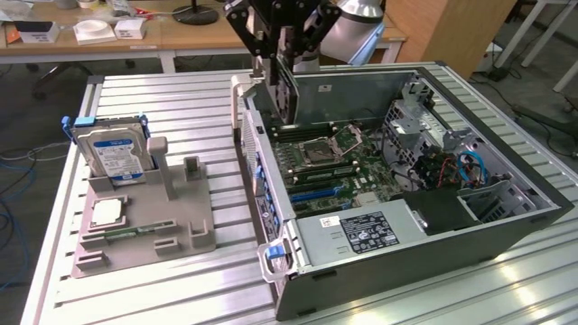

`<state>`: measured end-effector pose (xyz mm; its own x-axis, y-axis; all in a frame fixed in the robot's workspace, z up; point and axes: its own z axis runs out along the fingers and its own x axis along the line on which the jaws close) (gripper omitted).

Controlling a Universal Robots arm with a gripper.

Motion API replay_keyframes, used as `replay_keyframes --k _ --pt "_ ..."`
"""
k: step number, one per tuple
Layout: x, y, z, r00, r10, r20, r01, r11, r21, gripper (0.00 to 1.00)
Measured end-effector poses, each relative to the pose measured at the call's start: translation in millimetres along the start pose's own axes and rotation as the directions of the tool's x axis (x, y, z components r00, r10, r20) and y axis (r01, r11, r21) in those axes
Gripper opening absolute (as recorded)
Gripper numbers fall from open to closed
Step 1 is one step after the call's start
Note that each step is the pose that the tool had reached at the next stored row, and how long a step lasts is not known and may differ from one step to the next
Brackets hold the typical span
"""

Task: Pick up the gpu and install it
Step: 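Pick up the gpu and move the gpu toward the slot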

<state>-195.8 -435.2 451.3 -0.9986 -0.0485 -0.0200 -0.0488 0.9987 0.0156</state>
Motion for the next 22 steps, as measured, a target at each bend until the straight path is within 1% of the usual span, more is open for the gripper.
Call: replay_keyframes --k 14,22 --pt "-24.3 -1.2 0.9 1.0 -0.009 -0.0002 0.009 1.0 -0.0002 0.26" --pt "-36.3 -1.8 1.4 0.9999 -0.013 -0.0003 0.013 0.9999 -0.0002 0.26"
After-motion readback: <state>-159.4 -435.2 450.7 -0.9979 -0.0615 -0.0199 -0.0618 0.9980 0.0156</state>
